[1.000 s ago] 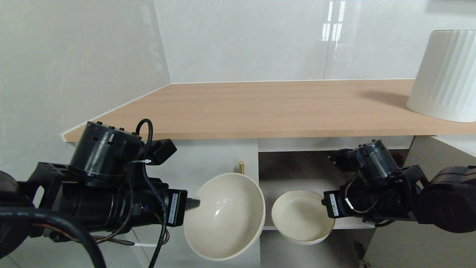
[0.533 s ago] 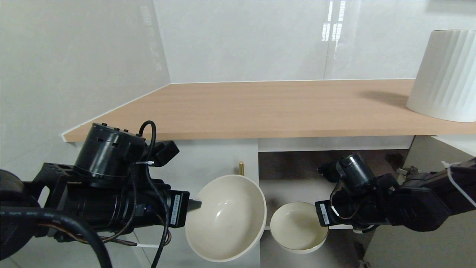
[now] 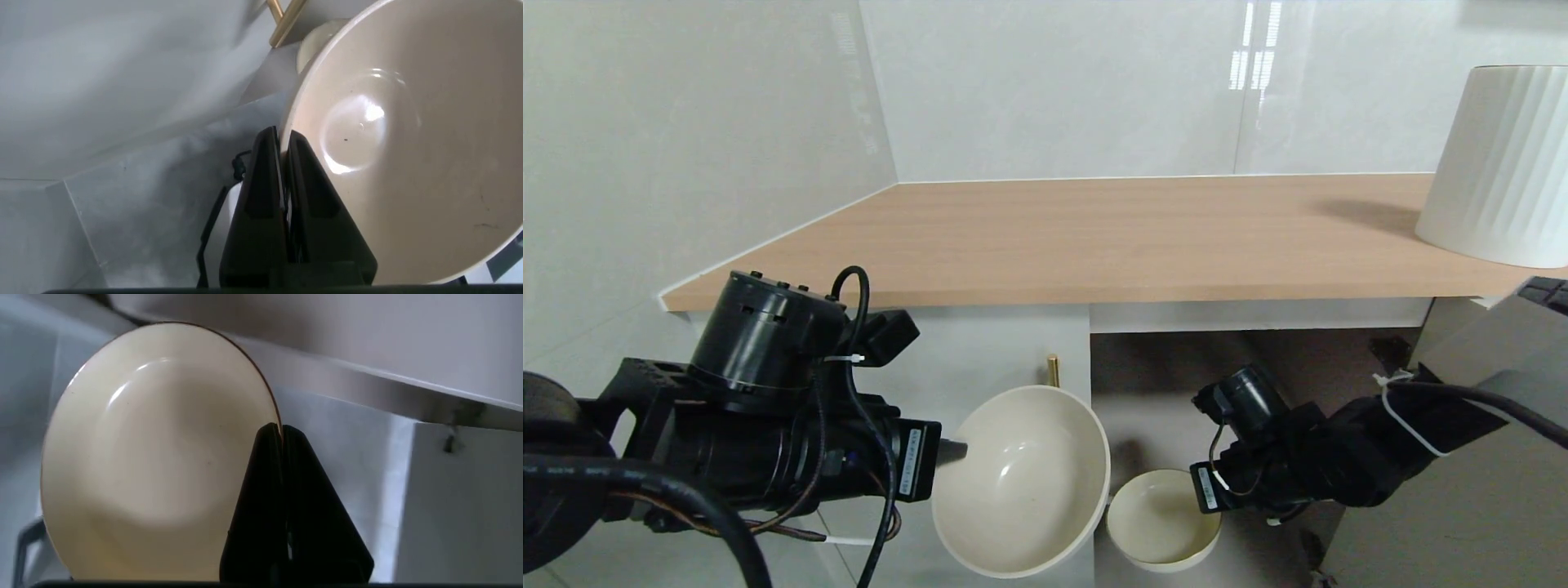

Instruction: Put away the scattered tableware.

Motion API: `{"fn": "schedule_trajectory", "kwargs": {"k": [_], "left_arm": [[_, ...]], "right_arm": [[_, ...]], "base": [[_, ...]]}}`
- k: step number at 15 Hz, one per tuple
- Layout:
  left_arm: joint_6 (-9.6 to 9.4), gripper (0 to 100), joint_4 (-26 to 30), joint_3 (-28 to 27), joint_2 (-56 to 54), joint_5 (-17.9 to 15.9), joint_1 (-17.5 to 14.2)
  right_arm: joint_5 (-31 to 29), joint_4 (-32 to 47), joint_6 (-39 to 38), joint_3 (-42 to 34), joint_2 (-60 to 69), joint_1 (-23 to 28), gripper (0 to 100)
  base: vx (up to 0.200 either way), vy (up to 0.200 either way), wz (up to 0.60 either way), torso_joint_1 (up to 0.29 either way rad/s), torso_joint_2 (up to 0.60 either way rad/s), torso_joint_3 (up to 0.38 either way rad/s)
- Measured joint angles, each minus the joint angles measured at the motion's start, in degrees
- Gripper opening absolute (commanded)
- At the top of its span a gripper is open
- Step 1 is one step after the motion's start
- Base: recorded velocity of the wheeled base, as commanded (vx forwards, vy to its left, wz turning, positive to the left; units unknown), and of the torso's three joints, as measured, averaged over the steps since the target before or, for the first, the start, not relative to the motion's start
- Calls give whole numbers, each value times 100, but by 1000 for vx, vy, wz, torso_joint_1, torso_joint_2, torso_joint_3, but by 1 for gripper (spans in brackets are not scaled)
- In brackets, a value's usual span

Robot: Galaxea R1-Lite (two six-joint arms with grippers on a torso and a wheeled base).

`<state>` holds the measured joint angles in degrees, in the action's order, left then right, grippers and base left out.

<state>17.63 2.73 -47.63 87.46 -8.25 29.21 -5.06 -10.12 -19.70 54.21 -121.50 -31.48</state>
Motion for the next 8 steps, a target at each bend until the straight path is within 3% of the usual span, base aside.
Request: {"fn": "schedule_trajectory", "kwargs": {"k": [4,8], "left_arm": [[2,0,0,9,2,0,33],[2,0,-2,9,22,68,50]], "right_arm": [[-169,-338,-424,236,-402,72,0],[-822,-419,-931,769,-862,271,0]], "base": [[0,0,0,0,0,0],[0,0,0,0,0,0]]}}
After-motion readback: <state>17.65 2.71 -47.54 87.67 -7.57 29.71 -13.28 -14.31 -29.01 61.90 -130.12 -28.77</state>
